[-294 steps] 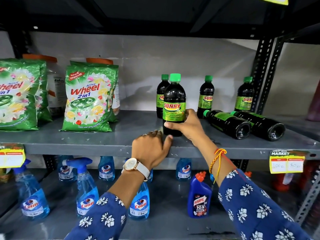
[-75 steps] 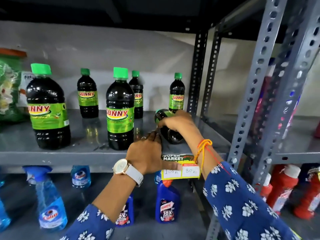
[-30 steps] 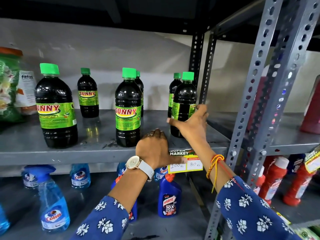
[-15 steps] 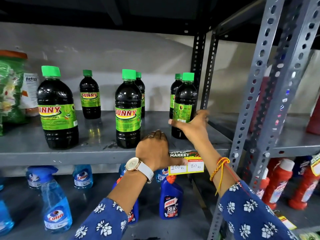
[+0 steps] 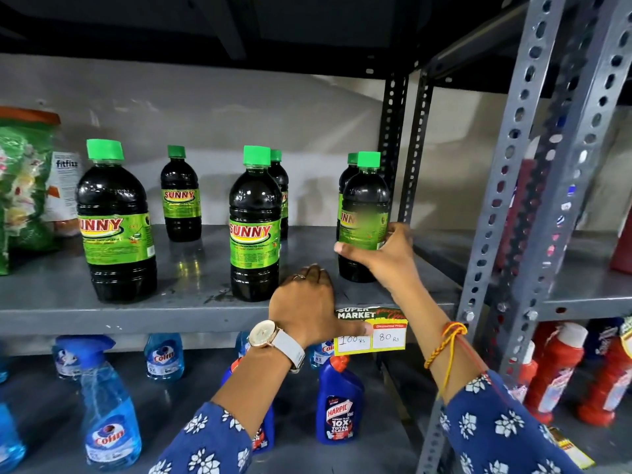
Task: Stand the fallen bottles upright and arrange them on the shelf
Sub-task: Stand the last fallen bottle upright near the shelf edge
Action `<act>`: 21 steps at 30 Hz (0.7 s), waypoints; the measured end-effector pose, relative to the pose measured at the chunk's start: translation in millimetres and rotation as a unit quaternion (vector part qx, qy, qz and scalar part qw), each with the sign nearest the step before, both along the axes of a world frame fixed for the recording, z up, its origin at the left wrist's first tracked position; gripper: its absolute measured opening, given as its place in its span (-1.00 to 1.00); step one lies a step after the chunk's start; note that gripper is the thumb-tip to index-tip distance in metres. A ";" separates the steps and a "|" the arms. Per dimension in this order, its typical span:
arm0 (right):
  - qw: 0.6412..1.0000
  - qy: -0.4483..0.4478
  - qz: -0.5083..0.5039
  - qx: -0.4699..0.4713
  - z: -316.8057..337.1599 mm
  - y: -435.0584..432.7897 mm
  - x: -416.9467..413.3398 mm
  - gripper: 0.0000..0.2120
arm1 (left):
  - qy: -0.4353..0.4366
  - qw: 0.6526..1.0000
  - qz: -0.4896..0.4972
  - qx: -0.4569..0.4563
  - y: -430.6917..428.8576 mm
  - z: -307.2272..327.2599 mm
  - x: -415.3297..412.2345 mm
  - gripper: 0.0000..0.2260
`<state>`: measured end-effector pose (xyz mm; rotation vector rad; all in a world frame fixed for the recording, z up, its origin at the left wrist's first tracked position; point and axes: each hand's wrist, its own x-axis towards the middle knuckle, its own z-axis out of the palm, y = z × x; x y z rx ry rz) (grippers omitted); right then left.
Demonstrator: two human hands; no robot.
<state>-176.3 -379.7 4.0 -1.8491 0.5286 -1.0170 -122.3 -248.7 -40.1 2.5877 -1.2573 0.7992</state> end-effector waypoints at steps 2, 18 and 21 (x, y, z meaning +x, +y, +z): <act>1.000 0.003 -0.012 0.000 0.5 -2.3 1.3 -0.28 | -0.001 1.000 -0.002 -0.003 0.3 -0.3 0.3 -0.03; 0.999 0.004 -0.024 -0.032 -3.4 -4.6 -2.9 -0.44 | -0.001 1.000 -0.007 -0.003 0.0 -1.1 0.9 0.01; 0.999 0.015 0.020 -0.020 -2.2 -5.8 -8.2 -0.55 | 0.007 1.000 -0.001 0.008 -0.2 -0.1 -0.3 0.01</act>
